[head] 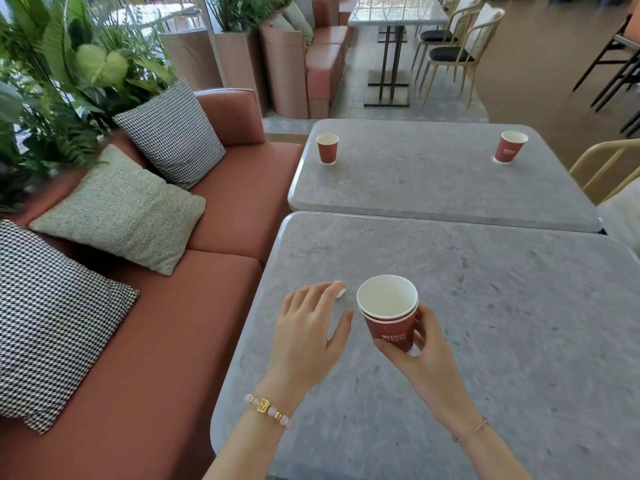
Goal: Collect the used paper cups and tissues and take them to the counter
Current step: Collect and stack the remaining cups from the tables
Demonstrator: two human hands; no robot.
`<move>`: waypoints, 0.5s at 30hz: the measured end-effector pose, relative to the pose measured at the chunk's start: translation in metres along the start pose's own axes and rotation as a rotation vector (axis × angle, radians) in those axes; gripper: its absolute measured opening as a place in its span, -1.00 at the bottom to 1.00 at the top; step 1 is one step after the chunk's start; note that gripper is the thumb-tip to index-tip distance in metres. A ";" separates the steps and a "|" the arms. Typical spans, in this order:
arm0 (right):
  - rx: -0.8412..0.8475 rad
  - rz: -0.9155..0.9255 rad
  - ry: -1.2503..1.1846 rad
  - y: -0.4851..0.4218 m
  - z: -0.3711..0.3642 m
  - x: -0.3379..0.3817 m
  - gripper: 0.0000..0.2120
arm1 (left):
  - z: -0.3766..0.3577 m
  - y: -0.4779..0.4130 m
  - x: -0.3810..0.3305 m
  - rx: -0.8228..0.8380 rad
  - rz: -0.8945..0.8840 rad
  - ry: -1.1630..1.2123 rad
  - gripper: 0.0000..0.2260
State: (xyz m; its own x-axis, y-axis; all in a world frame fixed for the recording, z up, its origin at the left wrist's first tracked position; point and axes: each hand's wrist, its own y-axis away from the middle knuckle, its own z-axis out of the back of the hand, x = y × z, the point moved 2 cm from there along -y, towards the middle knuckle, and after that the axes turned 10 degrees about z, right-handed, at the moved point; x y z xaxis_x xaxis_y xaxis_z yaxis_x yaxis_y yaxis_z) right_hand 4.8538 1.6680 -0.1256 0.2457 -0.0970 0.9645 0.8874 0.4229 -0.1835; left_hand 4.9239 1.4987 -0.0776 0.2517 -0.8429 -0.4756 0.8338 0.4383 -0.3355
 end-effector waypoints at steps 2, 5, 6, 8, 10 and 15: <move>-0.005 -0.008 -0.001 0.000 0.002 -0.002 -0.40 | -0.003 0.000 0.002 0.009 -0.025 -0.058 -0.64; -0.016 -0.020 0.010 0.001 0.005 -0.003 -0.40 | -0.009 0.000 0.006 0.038 -0.034 -0.122 -0.63; -0.021 -0.024 0.014 0.001 0.006 -0.003 -0.41 | -0.011 0.001 0.008 0.049 -0.033 -0.137 -0.62; -0.033 -0.035 0.011 0.002 0.008 -0.003 -0.44 | -0.015 0.001 0.011 0.073 -0.034 -0.156 -0.62; -0.049 -0.054 0.001 0.002 0.011 -0.003 -0.44 | -0.020 0.000 0.013 0.101 -0.034 -0.170 -0.62; -0.091 -0.089 -0.004 0.003 0.015 -0.004 -0.43 | -0.031 -0.007 0.016 0.173 -0.040 -0.183 -0.59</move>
State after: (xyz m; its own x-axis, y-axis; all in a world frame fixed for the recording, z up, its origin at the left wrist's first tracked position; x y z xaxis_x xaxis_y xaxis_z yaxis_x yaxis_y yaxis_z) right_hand 4.8495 1.6835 -0.1271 0.1626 -0.1268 0.9785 0.9375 0.3291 -0.1132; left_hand 4.9072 1.4919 -0.1083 0.2889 -0.9078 -0.3041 0.9125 0.3572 -0.1994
